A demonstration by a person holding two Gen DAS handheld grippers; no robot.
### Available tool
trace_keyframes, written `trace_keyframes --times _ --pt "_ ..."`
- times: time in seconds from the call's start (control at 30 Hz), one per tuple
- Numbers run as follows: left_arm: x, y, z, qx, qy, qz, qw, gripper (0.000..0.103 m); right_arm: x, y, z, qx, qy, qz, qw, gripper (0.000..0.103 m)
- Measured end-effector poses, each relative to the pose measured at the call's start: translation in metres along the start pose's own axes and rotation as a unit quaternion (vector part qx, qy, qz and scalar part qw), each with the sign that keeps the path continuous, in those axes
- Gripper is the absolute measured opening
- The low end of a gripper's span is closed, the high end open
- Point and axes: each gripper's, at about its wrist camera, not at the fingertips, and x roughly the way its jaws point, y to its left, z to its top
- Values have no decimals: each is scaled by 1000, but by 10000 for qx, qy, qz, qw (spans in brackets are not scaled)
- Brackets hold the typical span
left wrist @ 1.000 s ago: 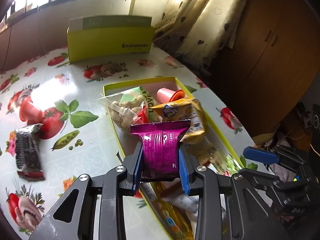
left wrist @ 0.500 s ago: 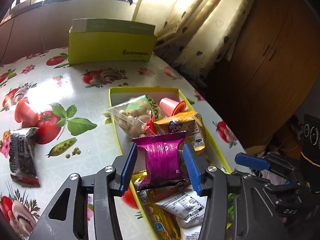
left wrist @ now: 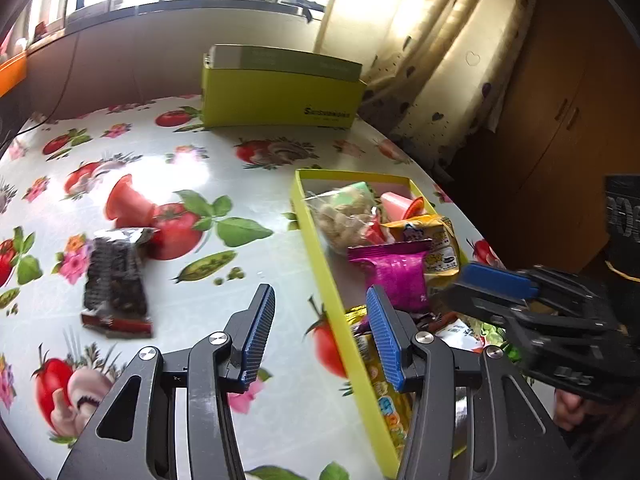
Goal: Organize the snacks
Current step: 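Move both grippers from the tray toward the dark bar and red cup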
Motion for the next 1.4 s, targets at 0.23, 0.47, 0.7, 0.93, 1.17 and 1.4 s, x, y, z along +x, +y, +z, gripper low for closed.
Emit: trace_keyframes --times 0.23,0.47,0.7,0.93,1.17,1.4 --pt "-19 22 -4 -182 -146 139 9996 49 19 1 9 -37 126 -131 9998 8" --pt "-38 46 -10 -333 -299 326 9985 49 -7 9 6 40 -222 7 9997 9" --pt "-57 73 -18 -572 -422 584 9958 49 -17 24 4 -69 -257 208 9994 12" --pt "-66 90 -25 -733 -431 785 9933 49 -25 38 1 -136 -314 348 9988 19" --pt "-72 91 -25 -704 -509 805 9930 49 -25 46 2 -119 -347 414 9985 28" --pt "-75 91 -22 -622 -552 868 9928 49 -24 56 7 -186 -359 528 9978 37"
